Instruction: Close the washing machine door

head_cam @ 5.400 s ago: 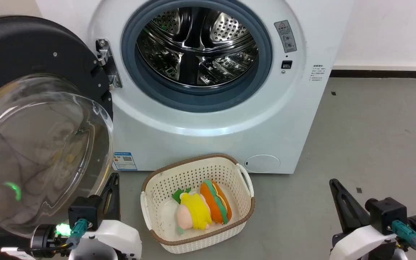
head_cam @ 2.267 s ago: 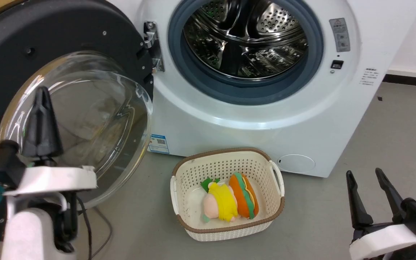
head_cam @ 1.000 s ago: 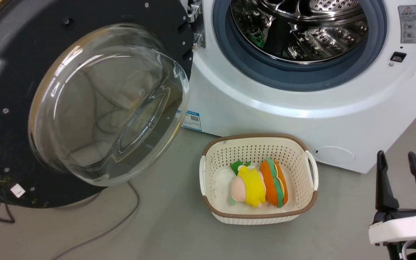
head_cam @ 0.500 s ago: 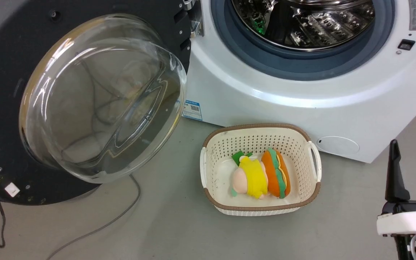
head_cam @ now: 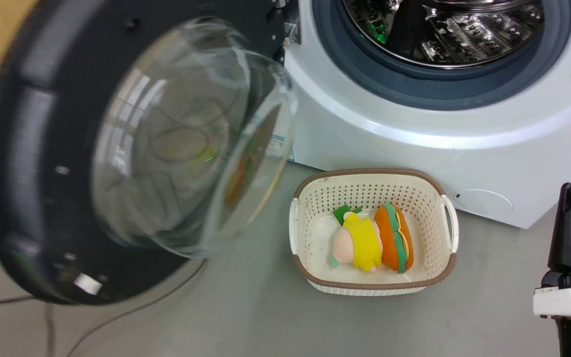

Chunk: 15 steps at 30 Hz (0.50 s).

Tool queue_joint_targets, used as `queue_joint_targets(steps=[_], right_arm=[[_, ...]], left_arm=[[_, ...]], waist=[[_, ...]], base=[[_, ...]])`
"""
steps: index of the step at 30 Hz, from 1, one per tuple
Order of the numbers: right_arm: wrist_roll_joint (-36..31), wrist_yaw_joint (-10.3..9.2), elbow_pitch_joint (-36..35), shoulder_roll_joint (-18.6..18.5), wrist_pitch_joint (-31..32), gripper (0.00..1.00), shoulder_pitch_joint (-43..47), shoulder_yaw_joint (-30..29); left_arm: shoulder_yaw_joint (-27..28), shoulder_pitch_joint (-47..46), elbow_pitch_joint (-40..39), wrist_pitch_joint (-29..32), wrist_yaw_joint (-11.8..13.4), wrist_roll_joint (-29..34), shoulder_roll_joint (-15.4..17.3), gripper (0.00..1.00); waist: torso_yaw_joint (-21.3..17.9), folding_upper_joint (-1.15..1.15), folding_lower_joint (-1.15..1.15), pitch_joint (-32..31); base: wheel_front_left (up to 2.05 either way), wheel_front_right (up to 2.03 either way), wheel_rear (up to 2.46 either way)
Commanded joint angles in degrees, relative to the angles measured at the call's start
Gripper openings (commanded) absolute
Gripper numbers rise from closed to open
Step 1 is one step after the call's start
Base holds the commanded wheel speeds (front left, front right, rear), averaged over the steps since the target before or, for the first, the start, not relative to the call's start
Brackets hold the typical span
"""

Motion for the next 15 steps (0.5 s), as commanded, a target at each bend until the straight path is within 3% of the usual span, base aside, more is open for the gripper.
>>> queue_joint_targets(steps=[1,3,15], right_arm=[[0.53,0.04,-0.12,0.14,-0.44,1.00,-0.69,-0.30],[1.32,0.05,0.21,0.15,-0.78,1.00,-0.84,-0.84],[2.22,0.05,1.17,0.15,-0.78,1.00,-0.07,-1.52]], left_arm=[[-0.71,1.30,-0.86,1.12,-0.55,-1.82,-0.70,0.00],[-3.67,4.34,-5.24,3.13,-0.73,-5.27,-1.32,0.00],[-14.64,12.23,-21.04,4.07,-0.73,-11.36,-5.95,0.00]], waist=[[0.41,0.00,0.00,-0.22],[1.06,0.00,0.00,-0.67],[0.59,0.00,0.00,-2.50]], base=[[0.00,0.00,0.00],[0.00,0.00,0.00],[0.00,0.00,0.00]])
